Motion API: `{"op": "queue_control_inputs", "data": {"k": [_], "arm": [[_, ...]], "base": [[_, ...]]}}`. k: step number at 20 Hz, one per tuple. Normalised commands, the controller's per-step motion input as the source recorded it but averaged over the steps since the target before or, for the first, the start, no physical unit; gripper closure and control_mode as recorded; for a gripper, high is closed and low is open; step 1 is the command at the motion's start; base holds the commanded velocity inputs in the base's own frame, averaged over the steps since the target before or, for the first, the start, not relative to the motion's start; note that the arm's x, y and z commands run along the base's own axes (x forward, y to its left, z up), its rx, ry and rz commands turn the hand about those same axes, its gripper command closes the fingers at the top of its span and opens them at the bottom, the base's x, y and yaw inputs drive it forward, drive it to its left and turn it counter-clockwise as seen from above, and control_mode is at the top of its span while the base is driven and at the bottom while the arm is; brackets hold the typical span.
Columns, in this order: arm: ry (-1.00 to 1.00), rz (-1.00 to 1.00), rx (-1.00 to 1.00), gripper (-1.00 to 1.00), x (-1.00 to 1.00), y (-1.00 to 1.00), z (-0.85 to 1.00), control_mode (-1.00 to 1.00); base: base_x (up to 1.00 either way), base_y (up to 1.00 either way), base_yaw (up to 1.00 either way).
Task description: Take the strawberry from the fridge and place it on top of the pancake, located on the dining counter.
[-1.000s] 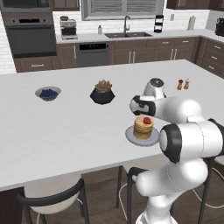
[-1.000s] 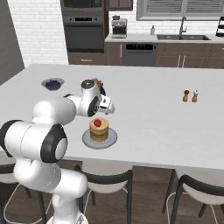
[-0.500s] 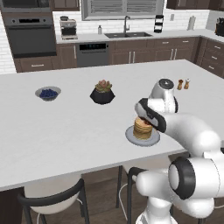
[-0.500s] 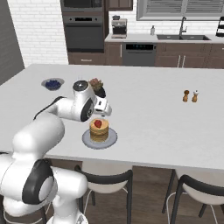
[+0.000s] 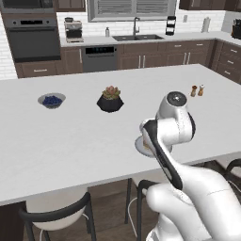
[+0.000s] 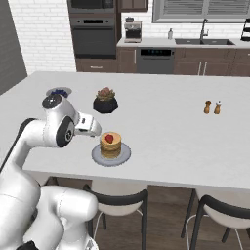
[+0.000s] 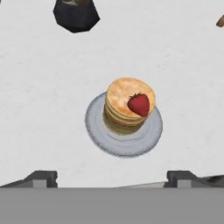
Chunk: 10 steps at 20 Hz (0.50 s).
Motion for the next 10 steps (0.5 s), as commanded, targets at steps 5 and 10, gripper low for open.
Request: {"op": "queue_control_inputs", "data": {"k": [5,10], "arm": [[0.0,0.17,0.0,-1.0,-1.0,1.0,0.0,-1.0],[0.06,0.16,-0.06,-1.0,-0.92,0.88,-0.05,-1.0]], "base": [[0.0,0.0,0.0],[0.0,0.0,0.0]]}}
